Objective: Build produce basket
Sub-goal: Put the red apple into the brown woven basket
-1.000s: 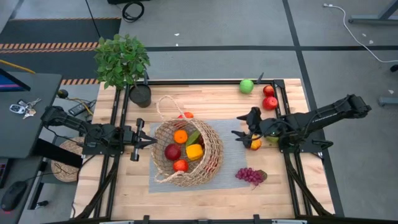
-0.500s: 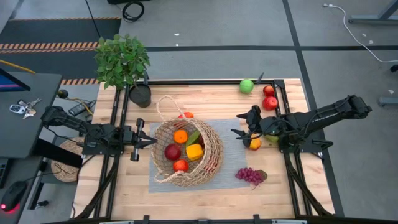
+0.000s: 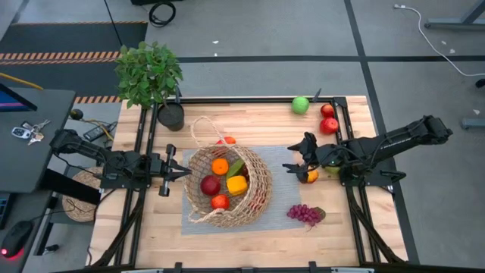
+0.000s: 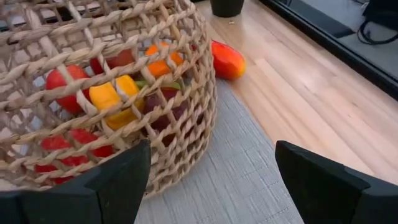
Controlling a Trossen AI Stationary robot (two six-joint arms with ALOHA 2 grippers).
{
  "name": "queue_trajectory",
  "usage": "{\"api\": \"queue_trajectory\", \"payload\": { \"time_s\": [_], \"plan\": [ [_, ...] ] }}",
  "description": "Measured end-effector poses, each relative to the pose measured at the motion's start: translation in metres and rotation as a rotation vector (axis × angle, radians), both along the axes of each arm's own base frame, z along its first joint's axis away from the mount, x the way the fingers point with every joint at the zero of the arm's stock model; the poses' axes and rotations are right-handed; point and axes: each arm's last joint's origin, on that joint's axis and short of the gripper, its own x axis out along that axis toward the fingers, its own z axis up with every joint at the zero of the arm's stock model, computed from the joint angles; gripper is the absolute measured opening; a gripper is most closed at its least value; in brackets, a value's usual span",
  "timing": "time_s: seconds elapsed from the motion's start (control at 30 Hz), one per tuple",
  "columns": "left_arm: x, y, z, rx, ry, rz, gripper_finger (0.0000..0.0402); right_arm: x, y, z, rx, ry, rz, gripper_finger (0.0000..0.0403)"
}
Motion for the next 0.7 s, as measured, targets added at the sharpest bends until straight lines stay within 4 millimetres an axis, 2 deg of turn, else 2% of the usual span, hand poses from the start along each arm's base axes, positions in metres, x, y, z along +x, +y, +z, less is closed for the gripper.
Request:
{"api": "queue_trajectory", "payload": {
  "time_s": [0.13,0.4,0.7],
  "plan": [
    [0.000,0.000,0.000,0.000,0.000,0.000,0.0028,0.000,0.000,-0.003,0.020,0.027,-0.024,0.0347],
    [0.000,0.000,0.000,0.000,0.000,0.000,0.0035,-0.007,-0.001,-0.030,0.180,0.276,-0.097,0.0347],
    [0.000,0.000,0.000,0.000,0.000,0.000,0.0029,-0.013,-0.002,-0.027,0.266,0.429,-0.217,0.0347]
  ]
}}
